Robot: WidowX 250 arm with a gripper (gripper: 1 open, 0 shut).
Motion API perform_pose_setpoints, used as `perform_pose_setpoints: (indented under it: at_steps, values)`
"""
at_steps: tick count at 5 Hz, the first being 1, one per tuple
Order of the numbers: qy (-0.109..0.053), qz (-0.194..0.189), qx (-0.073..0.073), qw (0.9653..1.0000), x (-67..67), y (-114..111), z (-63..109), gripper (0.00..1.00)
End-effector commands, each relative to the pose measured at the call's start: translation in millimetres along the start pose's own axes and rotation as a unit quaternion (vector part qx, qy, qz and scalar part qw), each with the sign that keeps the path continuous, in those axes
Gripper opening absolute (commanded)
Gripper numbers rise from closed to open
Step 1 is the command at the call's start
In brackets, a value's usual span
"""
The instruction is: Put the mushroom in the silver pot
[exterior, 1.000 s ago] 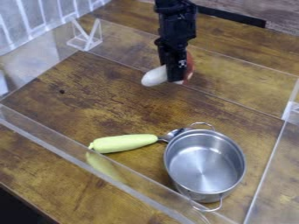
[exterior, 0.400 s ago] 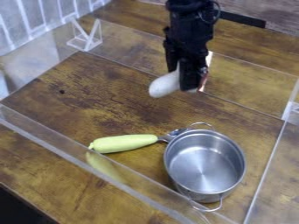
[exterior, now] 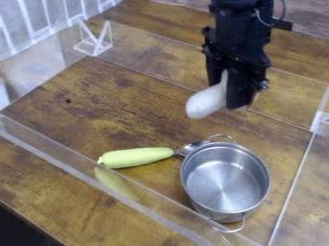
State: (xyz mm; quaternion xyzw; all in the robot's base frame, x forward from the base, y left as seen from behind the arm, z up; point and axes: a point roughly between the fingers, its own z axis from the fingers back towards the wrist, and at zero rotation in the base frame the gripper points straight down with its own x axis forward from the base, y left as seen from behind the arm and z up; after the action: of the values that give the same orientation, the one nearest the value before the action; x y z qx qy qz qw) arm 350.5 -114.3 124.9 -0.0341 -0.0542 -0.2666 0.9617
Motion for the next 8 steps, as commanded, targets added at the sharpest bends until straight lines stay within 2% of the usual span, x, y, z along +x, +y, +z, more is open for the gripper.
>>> perform_pose_setpoints:
  at_steps: [1,2,3,4,5,6,8]
  values:
    - [-0.047,0.042,0.012,0.9980,7.3,-22,31.7,0.00]
    - [-0.040,0.085,0.015,0.9954,1.5,-35,14.8,0.00]
    - [-0.041,0.142,0.020,0.9888,-1.8,-43,-2.9,0.00]
    - [-0.040,0.188,0.018,0.9812,-1.4,-45,-23.7,0.00]
    - [-0.046,0.184,0.010,0.9818,-8.2,-35,-28.1,0.00]
    - [-0.049,0.153,0.001,0.9870,-10.8,-24,-27.7,0.00]
    - [-0.056,0.168,0.002,0.9843,5.6,-26,-29.4,0.00]
